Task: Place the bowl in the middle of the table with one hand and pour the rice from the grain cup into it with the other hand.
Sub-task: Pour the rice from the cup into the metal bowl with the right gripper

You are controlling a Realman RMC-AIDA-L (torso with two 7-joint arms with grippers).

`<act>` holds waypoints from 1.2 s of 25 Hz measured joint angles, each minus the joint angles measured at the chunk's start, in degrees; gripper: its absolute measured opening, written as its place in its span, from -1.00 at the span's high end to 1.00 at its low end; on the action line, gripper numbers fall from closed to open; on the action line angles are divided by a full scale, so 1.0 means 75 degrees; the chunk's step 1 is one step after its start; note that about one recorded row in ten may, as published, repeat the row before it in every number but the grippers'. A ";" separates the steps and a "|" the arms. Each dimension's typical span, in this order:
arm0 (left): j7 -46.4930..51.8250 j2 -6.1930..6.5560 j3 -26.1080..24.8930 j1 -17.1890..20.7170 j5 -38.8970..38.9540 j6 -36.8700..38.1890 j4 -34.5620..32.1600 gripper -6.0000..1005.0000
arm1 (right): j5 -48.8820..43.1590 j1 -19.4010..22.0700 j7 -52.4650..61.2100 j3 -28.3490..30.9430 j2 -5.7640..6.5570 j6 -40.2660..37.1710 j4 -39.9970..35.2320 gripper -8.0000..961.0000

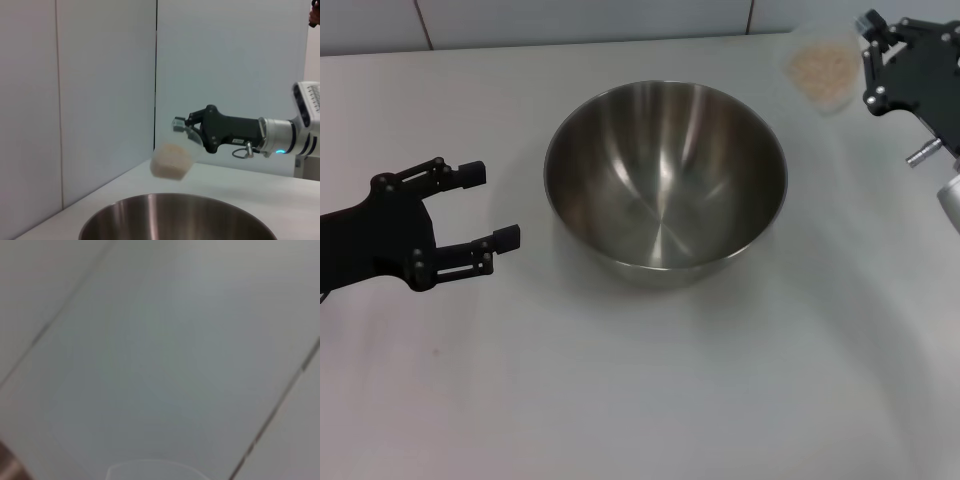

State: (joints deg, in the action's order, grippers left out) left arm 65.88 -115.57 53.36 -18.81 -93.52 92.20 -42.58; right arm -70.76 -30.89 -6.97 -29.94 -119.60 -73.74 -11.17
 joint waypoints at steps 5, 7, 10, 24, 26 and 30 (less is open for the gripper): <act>-0.0020 -0.0011 -0.0045 0.0000 0.0000 0.0000 0.0002 -0.67 | 0.0000 -0.0008 -0.0437 -0.0394 0.0005 -0.0390 -0.0331 0.97; -0.0045 -0.0016 -0.0047 0.0000 0.0000 0.0000 0.0004 -0.67 | -0.0001 -0.0023 -0.0581 -0.0456 0.0006 -0.0393 -0.0364 0.97; -0.0060 -0.0023 -0.0049 0.0001 -0.0001 -0.0002 0.0006 -0.67 | -0.0001 -0.0148 -0.1046 -0.0508 0.0007 -0.0398 -0.0428 0.97; -0.0127 -0.0071 -0.0057 0.0021 -0.0011 -0.0079 0.0005 -0.67 | -0.0008 -0.0492 -0.3846 -0.1046 -0.0013 -0.0753 -0.0293 0.97; -0.0172 -0.0085 -0.0060 0.0021 -0.0011 -0.0088 -0.0001 -0.67 | -0.0012 -0.0493 -0.4360 -0.1233 -0.0011 -0.0766 -0.0299 0.97; -0.0220 -0.0091 -0.0075 0.0023 0.0037 -0.0098 -0.0012 -0.67 | -0.0012 -0.0482 -0.5002 -0.1555 -0.0012 -0.0754 -0.0280 0.97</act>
State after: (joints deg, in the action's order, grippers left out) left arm 64.23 -116.25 52.79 -18.63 -93.25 91.46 -42.67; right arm -70.86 -34.51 -44.49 -41.61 -119.69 -79.40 -13.27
